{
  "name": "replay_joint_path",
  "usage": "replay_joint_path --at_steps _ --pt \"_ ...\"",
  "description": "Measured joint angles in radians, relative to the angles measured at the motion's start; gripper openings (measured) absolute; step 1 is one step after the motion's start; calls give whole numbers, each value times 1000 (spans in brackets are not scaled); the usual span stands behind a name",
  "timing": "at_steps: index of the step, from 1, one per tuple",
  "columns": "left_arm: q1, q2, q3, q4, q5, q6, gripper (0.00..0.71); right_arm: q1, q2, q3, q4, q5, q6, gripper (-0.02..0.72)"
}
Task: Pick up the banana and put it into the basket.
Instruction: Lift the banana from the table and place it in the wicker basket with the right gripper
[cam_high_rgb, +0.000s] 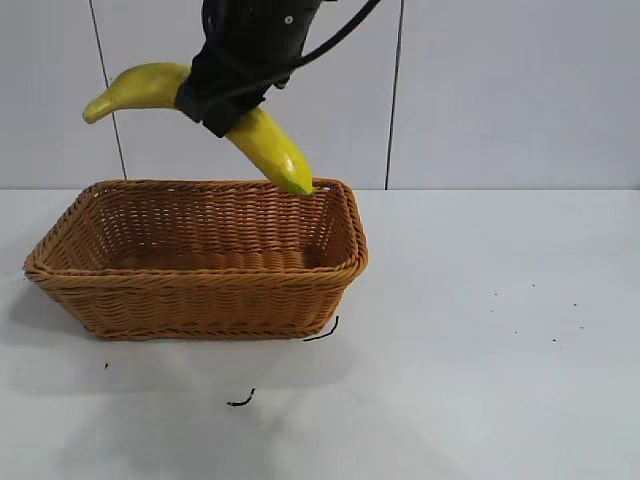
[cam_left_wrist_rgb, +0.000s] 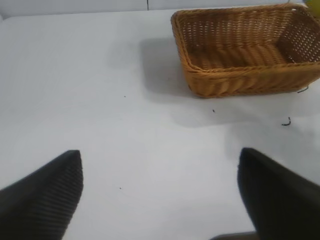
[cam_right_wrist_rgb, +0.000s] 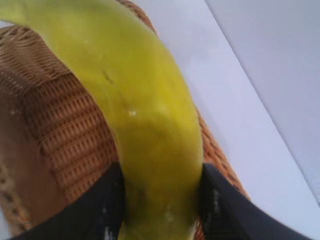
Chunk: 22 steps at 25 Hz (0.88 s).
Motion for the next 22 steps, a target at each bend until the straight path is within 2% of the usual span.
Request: replay_joint_path --at_steps 4,14,15,17,19,22 --pt "0 0 0 0 0 0 635 0 55 0 -2 -30 -1 289" --pt "0 0 0 0 0 0 635 0 74 0 0 -35 -1 293" --pt "0 0 0 0 0 0 635 0 74 0 0 -36 -1 326" --pt "0 0 0 0 0 0 635 0 74 0 0 -39 -1 476" --pt "0 0 0 0 0 0 635 0 74 0 0 -40 -1 584" --pt "0 0 0 0 0 0 635 0 60 0 0 -36 8 636"
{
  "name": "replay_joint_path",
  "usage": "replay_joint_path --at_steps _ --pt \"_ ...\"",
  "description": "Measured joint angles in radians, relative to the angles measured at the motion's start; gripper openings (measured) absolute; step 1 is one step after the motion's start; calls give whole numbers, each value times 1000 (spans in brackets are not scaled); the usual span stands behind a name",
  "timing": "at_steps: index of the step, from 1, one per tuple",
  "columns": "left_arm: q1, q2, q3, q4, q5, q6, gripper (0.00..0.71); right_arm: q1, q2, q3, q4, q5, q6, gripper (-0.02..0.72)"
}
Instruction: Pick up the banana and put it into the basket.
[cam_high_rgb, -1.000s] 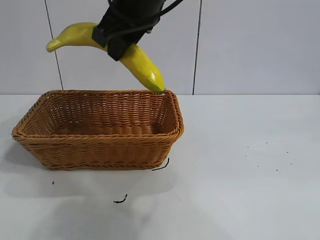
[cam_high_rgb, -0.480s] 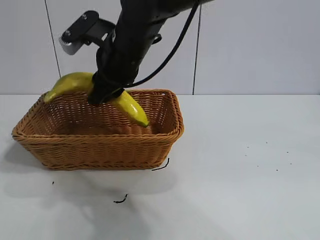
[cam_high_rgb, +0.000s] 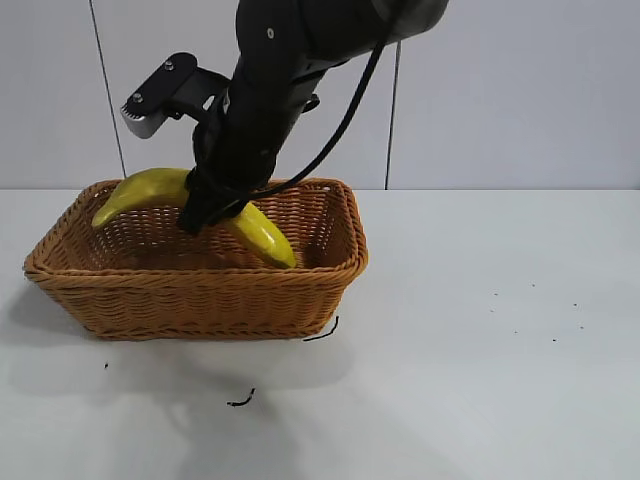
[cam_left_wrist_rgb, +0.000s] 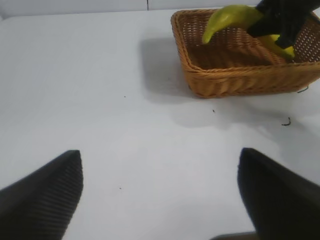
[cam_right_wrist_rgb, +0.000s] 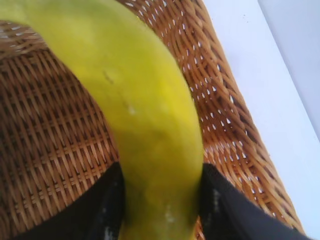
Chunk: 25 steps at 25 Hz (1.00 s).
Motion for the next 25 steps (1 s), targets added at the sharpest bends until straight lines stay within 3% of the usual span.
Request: replay_joint_path --at_steps 3,5,10,17,21,25 --pt "0 0 0 0 0 0 635 0 -41 0 -2 18 61 647" --pt "0 0 0 0 0 0 635 -1 -73 -12 -2 49 155 647" --pt "0 0 0 0 0 0 635 -44 -108 -125 24 261 355 647" --pt "0 0 0 0 0 0 635 -197 -111 -271 94 536 440 644" --pt "0 0 0 0 0 0 635 -315 -114 -276 98 613 495 640" --pt "0 0 0 0 0 0 635 -430 -113 -277 98 644 520 635"
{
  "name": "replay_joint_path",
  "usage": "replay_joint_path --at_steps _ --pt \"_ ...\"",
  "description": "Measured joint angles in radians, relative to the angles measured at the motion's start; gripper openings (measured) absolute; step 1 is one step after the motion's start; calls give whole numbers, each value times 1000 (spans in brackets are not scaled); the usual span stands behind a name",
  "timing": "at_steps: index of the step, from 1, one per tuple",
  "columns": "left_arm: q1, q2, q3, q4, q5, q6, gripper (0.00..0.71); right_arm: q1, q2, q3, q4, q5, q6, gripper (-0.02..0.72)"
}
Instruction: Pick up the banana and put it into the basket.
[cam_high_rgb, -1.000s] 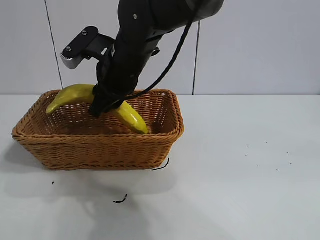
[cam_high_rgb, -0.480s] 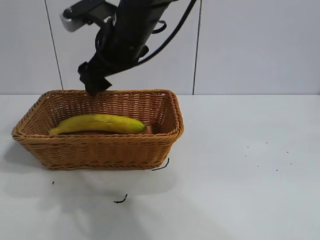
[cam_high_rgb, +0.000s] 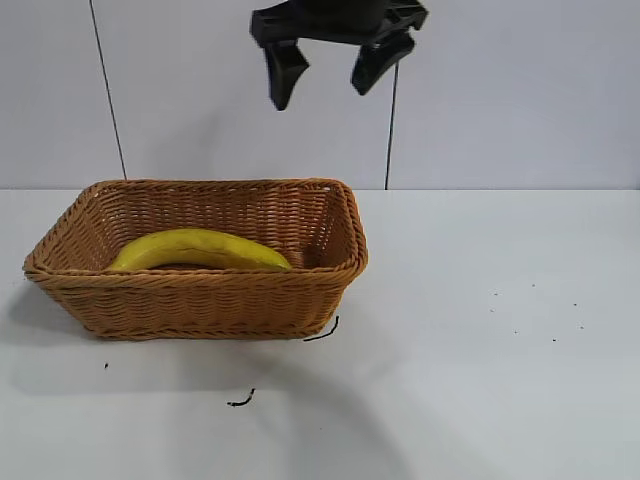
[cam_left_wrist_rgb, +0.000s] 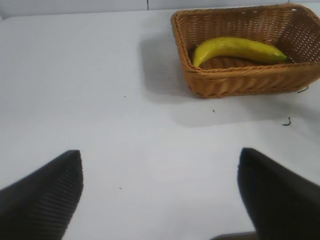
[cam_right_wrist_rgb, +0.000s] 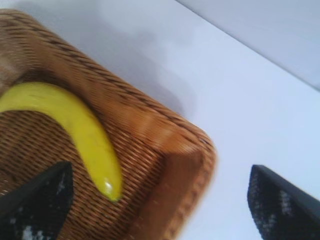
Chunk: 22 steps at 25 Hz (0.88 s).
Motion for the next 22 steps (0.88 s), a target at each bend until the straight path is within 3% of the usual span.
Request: replay_joint_path --at_steps 6,13,17,22 --pt "0 0 0 0 0 0 635 -144 0 0 -1 64 3 635" --pt "0 0 0 0 0 0 635 -180 -13 44 33 77 -15 635" --pt "0 0 0 0 0 0 635 -178 -93 217 77 76 -19 635" --pt "0 0 0 0 0 0 635 -178 -299 539 85 80 -22 635"
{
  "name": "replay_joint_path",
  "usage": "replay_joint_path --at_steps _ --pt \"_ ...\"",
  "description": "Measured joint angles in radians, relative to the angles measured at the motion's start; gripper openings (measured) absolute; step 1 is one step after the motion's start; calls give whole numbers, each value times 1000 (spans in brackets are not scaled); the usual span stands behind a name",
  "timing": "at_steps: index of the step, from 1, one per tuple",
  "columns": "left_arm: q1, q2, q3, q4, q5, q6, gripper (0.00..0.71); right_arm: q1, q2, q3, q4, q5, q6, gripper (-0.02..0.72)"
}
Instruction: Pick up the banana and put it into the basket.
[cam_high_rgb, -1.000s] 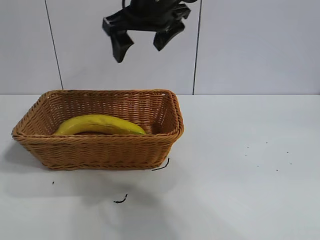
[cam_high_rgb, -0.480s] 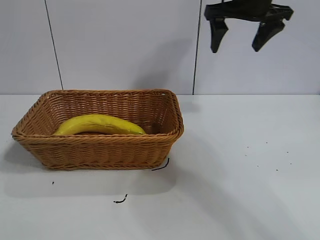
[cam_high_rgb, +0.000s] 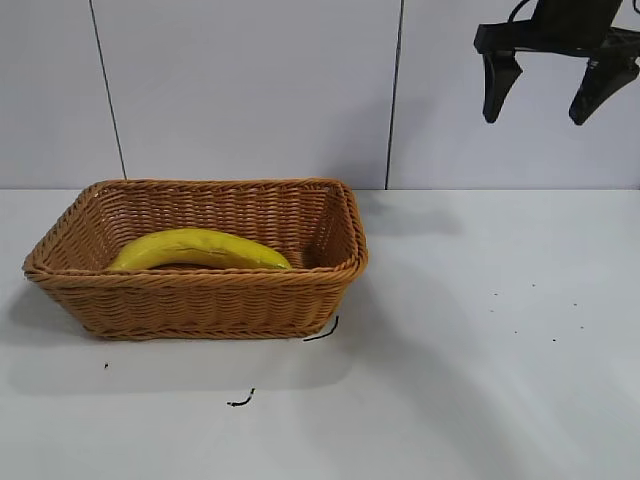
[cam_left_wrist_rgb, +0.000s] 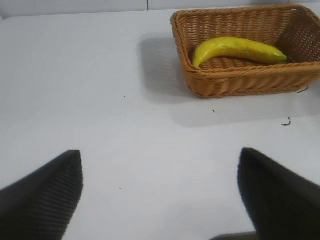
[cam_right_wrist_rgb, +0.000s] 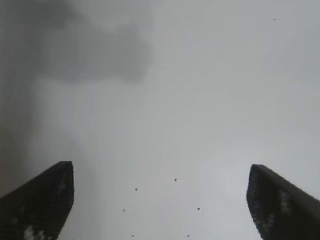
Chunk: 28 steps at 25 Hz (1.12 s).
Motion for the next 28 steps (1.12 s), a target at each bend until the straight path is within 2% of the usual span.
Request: replay_joint_path --at_steps 5,11,20,24,28 --pt "0 0 0 0 0 0 635 0 -268 307 1 2 -1 635" --pt "0 0 0 0 0 0 635 0 -620 577 1 2 -38 635" --pt "0 0 0 0 0 0 635 0 -1163 926 2 -150 -126 635" --pt "0 0 0 0 0 0 635 0 -1387 1046 2 -175 -132 635" --pt "0 0 0 0 0 0 635 0 -1548 1061 1 -184 -131 635"
